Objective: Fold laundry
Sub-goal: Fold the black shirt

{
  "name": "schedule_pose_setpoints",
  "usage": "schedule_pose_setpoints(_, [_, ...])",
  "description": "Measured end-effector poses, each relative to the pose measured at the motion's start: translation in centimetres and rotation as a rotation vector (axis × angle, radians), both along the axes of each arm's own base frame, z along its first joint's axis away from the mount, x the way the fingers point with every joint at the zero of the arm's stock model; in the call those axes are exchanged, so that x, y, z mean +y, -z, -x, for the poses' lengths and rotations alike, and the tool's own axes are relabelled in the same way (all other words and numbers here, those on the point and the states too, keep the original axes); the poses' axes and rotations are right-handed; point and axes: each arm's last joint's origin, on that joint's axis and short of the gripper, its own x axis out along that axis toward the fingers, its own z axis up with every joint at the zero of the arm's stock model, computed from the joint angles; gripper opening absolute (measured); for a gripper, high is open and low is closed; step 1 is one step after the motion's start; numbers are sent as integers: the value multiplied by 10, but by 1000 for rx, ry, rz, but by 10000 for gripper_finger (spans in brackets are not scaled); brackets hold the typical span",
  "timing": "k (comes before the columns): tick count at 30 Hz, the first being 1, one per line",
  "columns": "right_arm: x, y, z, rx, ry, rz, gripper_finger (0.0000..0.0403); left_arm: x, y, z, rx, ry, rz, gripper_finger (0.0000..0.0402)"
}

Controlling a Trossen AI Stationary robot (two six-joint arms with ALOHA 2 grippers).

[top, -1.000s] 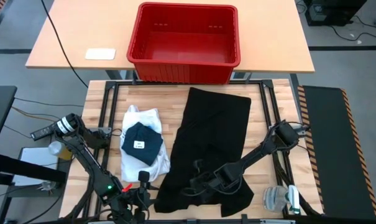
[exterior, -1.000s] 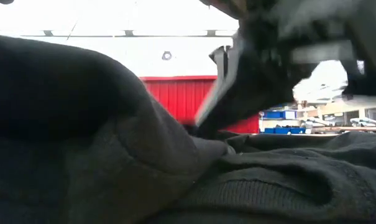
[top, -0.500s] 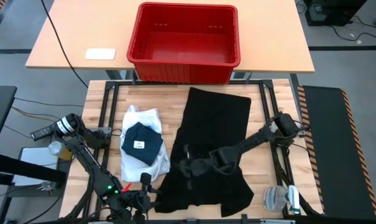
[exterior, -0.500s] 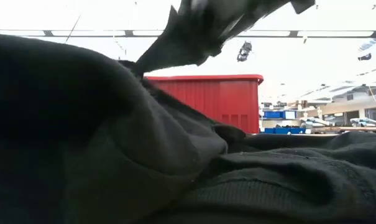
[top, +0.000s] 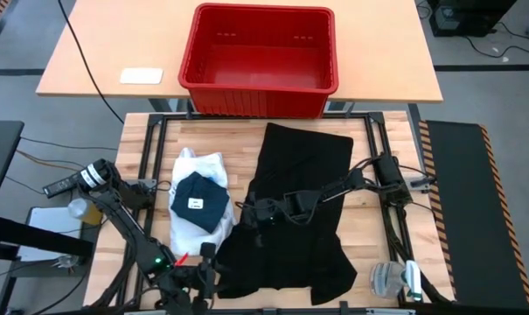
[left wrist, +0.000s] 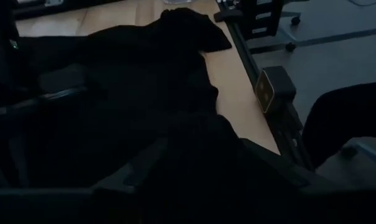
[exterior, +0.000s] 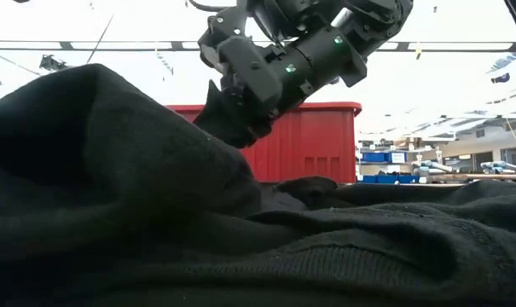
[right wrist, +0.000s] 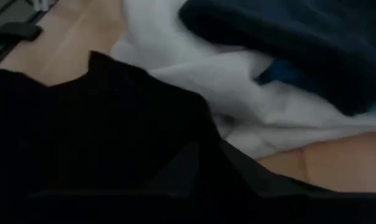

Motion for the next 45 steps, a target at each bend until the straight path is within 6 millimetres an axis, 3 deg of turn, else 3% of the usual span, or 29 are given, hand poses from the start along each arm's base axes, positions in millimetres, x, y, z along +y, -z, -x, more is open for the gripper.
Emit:
schedule_pose_setpoints(4, [0,-10,6,43,-2,-14,127,6,0,-11,-8,-28,26,194])
schedule_pose_setpoints(9, [9,-73,37,62,-19,-7,194,12,10,-40,14,14,149,194])
schedule_pose_setpoints(12, [24,-97,64,140,-12,-37,216,15,25,-59,16,14,152,194])
schedule_pose_setpoints(15, [52,-98,89,274,1,-88,223,14,30,-71,20,1,140,194])
schedule_pose_setpoints(21, [126,-75,139,497,153,-181,209,20,41,-96,60,-26,111,194])
schedule_pose_setpoints(24, [140,-73,161,459,334,-124,197,30,39,-116,68,-34,79,194])
schedule_pose_setpoints(29, [130,-69,195,507,578,84,174,74,24,-153,77,-65,12,194])
schedule_pose_setpoints(35, [103,-61,218,571,641,135,160,138,15,-186,81,7,2,194])
schedule_pose_setpoints(39, [65,-52,245,547,691,90,154,171,16,-195,53,-30,-26,194])
schedule_pose_setpoints(45, [-11,-47,289,410,859,-47,149,198,12,-202,15,-65,-59,194])
